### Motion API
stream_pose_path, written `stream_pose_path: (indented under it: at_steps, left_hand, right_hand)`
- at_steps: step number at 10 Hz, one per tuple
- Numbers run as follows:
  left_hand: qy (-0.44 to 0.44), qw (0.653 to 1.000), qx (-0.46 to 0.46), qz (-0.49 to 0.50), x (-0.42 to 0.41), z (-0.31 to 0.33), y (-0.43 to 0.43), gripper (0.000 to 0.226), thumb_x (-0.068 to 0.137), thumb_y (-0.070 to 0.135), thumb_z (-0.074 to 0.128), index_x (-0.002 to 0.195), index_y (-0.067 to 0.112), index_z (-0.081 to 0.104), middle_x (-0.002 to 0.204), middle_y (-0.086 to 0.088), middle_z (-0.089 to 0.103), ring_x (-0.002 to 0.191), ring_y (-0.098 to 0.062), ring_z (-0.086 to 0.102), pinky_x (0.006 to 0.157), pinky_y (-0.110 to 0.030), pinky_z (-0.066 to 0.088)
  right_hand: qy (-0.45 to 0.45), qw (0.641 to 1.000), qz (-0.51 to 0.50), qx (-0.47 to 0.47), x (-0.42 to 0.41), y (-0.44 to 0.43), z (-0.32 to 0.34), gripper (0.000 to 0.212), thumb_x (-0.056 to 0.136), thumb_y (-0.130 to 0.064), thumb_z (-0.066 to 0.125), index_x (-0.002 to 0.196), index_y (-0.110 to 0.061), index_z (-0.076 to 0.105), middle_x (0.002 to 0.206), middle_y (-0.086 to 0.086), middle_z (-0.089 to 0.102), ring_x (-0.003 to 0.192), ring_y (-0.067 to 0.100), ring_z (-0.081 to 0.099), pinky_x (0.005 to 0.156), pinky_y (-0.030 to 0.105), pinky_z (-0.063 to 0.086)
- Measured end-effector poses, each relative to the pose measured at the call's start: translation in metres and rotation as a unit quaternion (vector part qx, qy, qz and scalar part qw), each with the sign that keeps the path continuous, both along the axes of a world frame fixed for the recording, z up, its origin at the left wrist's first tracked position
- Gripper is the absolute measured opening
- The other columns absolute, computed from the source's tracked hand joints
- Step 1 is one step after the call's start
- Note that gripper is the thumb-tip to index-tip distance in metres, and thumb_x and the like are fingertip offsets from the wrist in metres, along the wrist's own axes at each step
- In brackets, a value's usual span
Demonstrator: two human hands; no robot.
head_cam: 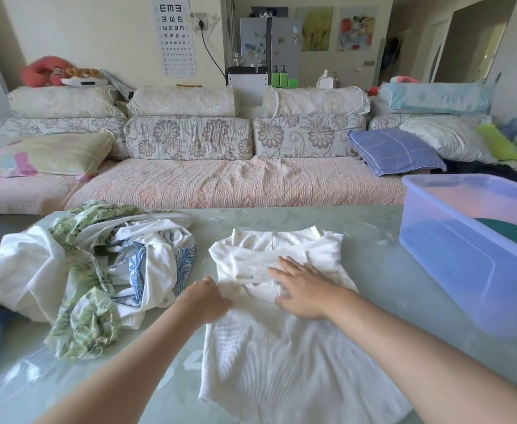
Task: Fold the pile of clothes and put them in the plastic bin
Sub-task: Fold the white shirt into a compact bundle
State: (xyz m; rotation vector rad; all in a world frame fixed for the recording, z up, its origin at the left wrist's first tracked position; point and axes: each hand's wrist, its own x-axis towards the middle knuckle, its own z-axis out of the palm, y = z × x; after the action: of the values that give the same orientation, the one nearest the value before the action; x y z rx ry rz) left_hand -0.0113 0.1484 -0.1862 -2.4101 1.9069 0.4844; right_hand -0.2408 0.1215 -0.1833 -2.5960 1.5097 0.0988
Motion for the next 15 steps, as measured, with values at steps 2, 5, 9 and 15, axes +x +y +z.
stream_pose_path:
  at_steps: [2,5,9,15]
  left_hand:
    - [0.018,1.0,0.012,-0.022,0.004,0.007,0.028,0.032,0.094,0.022,0.053,0.116,0.003,0.064,0.11,-0.009,0.064,0.095,-0.024,0.059,0.06,-0.021,0.04]
    - [0.181,0.958,0.222,-0.013,0.04,0.017,0.056,0.018,0.099,0.009,0.045,0.092,-0.001,0.058,0.063,-0.009,0.066,0.047,-0.016,0.065,0.044,-0.023,0.05]
    - [0.215,0.968,-0.077,0.1,0.018,0.014,-0.013,0.017,0.096,0.02,0.051,0.09,0.006,0.058,0.09,-0.013,0.067,0.078,-0.028,0.067,0.076,-0.037,0.06]
    - [0.64,0.763,-0.031,0.083,-0.003,0.018,-0.074,0.046,0.091,0.002,0.065,0.133,-0.003,0.048,0.089,-0.013,0.068,0.072,-0.022,0.069,0.068,-0.035,0.059]
  right_hand:
    - [0.008,0.998,0.046,0.031,0.017,0.045,-0.015,0.082,0.092,-0.061,0.047,0.157,-0.042,0.003,0.165,-0.007,-0.02,0.15,0.012,-0.021,0.122,0.049,-0.006]
    - [0.059,0.994,0.047,0.083,0.025,0.083,-0.002,0.081,0.087,-0.067,0.052,0.156,-0.042,0.018,0.167,-0.002,-0.008,0.154,0.023,-0.008,0.121,0.051,0.005]
    - [-0.046,0.991,0.042,-0.117,0.045,0.004,0.009,0.041,0.102,-0.019,0.04,0.143,-0.023,0.047,0.152,-0.003,0.041,0.14,0.019,0.035,0.109,0.036,0.027]
    - [-0.22,0.974,-0.044,-0.035,0.038,-0.05,0.003,0.043,0.1,-0.038,0.038,0.143,-0.04,0.047,0.146,-0.001,0.047,0.134,0.021,0.046,0.112,0.037,0.034]
